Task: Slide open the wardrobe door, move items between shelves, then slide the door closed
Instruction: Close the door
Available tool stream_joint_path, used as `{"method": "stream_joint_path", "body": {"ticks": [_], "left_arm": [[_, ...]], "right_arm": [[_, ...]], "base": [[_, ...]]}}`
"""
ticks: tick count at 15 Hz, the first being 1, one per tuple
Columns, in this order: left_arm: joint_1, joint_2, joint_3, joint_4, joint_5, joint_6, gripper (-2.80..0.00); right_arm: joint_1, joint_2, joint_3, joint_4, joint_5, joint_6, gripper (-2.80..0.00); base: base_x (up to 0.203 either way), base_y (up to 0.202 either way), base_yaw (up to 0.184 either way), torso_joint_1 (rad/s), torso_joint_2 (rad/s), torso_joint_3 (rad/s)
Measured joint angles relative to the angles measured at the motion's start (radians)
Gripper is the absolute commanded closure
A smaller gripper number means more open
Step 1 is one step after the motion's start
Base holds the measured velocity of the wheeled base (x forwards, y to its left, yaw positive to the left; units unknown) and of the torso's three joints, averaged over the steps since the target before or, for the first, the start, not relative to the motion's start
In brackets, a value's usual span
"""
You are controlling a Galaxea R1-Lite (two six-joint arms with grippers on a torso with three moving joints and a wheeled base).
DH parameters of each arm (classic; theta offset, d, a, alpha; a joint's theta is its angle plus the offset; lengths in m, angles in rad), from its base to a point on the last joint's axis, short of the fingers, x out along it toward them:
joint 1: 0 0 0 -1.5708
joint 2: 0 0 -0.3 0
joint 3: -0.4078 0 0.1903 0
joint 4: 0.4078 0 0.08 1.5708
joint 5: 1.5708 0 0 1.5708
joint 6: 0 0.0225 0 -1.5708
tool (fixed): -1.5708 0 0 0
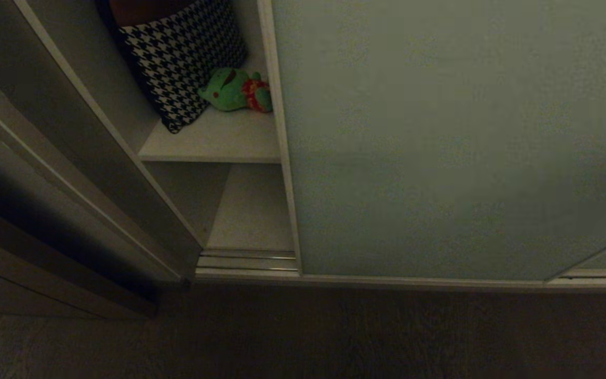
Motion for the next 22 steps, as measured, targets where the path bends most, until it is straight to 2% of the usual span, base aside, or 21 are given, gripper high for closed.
{"method": "stream_joint_path", "body": {"ticks": [19,22], "left_arm": [[-0.001,0.0,-0.001,0.0,0.001,0.0,0.0],[0.0,0.0,0.0,0.0,0.0,0.001,0.0]], "right_arm": [[0.082,0.151,-0.033,-0.152,-0.024,0.0,0.0],[0.104,0.162,-0.033,-0.183,-0.089,0.0,0.0]], "base": [[0.0,0.0,0.0,0.0,0.0,0.0],[0.0,0.0,0.0,0.0,0.0,0.0]]}}
